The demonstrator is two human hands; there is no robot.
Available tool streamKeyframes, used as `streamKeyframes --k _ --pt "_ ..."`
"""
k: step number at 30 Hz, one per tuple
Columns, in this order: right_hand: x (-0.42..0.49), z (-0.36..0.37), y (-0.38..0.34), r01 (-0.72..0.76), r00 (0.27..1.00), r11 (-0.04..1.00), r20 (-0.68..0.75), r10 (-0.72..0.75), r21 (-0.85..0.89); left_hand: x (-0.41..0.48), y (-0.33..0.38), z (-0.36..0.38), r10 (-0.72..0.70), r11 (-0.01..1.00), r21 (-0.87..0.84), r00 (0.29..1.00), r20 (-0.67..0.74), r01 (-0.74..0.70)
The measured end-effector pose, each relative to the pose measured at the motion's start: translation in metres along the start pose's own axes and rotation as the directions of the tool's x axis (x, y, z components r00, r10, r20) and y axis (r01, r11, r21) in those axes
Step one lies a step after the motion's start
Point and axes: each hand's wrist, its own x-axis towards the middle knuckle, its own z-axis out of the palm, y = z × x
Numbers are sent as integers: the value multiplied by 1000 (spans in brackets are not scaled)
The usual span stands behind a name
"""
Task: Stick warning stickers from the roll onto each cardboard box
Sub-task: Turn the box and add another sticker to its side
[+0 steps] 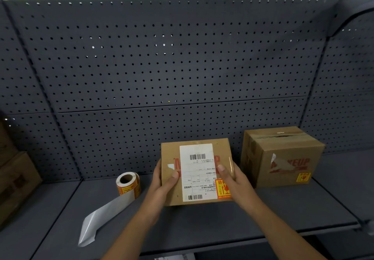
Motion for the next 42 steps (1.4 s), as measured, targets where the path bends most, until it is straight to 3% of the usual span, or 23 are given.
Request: streamKeyframes --k 10,13,17,22,30,35,42 --pt "-23 -7 33 20 998 996 54 -16 -84 -21 -22 -11 107 978 167 989 100 -122" --pt "-28 -10 38 18 1000 999 26 -17 -30 -29 -27 -6 129 978 161 991 40 -134" --pt "-32 -15 21 7 1000 999 -15 -7 42 -25 -16 -1 126 992 4 988 -92 -126" --pt "-15 -13 -15 50 977 998 -210 -44 23 -12 18 4 125 985 -86 964 -235 -149" --pt "18 -8 -43 -66 968 996 -238 79 65 11 48 11 -188 980 16 957 -223 196" --pt "18 -4 -35 -145 975 986 -157 157 85 7 51 19 -173 983 25 960 -222 183" --pt "18 3 -35 -145 968 972 -177 178 187 2 56 27 -186 983 -55 954 -236 178"
